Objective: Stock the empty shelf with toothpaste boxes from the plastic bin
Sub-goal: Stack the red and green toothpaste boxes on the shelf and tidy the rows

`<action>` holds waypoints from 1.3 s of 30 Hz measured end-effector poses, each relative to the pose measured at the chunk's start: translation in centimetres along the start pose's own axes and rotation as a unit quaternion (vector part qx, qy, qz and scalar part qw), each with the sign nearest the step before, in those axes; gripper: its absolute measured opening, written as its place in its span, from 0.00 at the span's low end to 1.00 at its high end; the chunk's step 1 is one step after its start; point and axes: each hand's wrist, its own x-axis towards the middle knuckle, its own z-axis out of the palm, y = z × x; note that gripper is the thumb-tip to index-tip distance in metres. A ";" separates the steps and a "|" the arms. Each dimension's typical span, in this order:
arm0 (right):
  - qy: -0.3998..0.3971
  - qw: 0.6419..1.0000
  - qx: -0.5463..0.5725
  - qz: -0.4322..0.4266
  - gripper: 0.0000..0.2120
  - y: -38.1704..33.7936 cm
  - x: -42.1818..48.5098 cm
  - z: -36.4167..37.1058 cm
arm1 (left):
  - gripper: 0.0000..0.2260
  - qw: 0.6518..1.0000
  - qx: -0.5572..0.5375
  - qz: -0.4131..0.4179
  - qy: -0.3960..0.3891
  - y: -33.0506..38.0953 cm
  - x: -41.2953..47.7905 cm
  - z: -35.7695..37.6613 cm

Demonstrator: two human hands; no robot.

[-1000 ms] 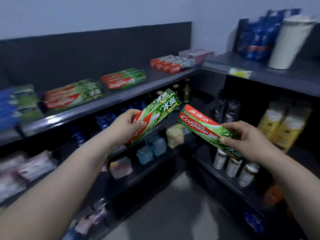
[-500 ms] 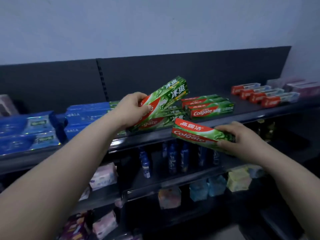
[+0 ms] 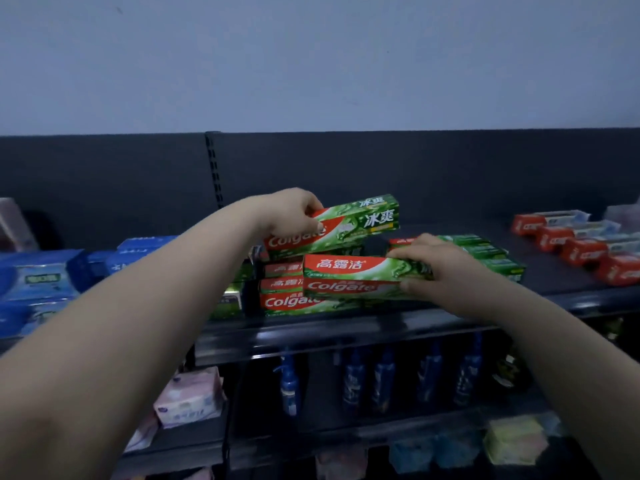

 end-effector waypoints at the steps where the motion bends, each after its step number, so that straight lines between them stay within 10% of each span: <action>1: -0.002 1.000 -0.002 -0.012 0.21 0.3 0.7 -0.1 | 0.13 1.000 0.002 -0.006 -0.014 0.2 0.6 -0.2; 13: -0.060 0.994 0.004 -0.087 0.22 0.2 6.7 1.1 | 0.16 0.982 0.072 -0.069 -0.158 -1.1 3.8 0.5; 23: 0.077 0.992 0.011 -0.095 0.25 -1.0 6.0 3.6 | 0.19 0.987 -0.003 0.004 0.163 -1.4 0.4 1.0; 39: 0.203 0.957 -0.100 0.184 0.33 -1.6 -12.8 5.2 | 0.27 0.921 0.083 0.311 0.218 4.3 -7.6 14.8</action>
